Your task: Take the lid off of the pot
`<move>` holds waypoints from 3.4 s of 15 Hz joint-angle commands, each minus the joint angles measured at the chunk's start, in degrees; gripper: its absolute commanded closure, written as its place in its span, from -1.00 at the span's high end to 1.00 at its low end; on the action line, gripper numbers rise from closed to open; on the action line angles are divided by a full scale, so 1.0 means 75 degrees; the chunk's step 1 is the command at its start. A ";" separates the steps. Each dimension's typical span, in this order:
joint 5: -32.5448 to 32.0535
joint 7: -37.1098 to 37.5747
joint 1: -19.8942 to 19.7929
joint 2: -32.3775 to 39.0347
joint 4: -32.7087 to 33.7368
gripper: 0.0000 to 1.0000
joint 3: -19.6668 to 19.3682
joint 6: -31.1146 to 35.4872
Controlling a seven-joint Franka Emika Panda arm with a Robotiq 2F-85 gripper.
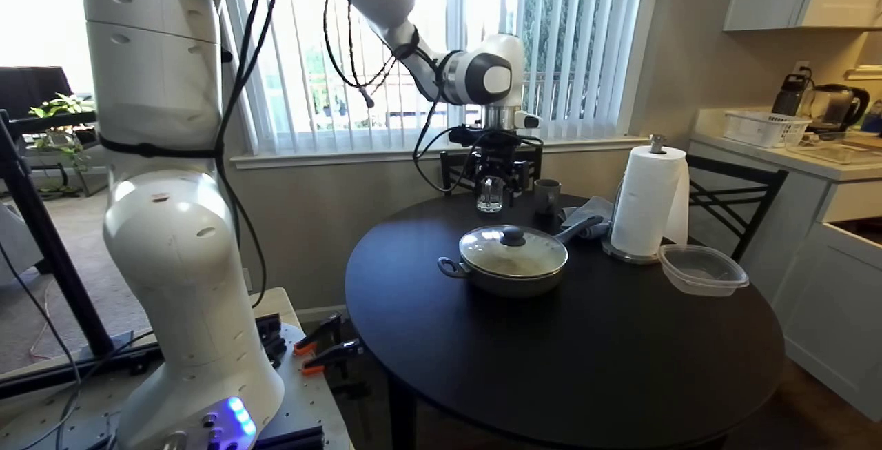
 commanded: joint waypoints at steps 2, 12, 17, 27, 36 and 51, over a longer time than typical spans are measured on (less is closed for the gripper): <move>0.0683 -0.0805 -0.0383 0.0665 0.0078 1.00 0.0043 0.0834; -0.0045 -0.0764 -0.0180 0.2177 0.1205 1.00 0.0151 0.0384; -0.0483 -0.0644 -0.0057 0.2553 0.1730 1.00 0.0044 0.0439; -0.0261 -0.0758 -0.0251 0.2915 0.2537 1.00 0.0127 -0.0105; 0.0027 -0.0829 -0.0329 0.3144 0.2916 1.00 0.0214 -0.0798; 0.0178 -0.0927 -0.0409 0.3267 0.3116 -0.07 0.0275 -0.0885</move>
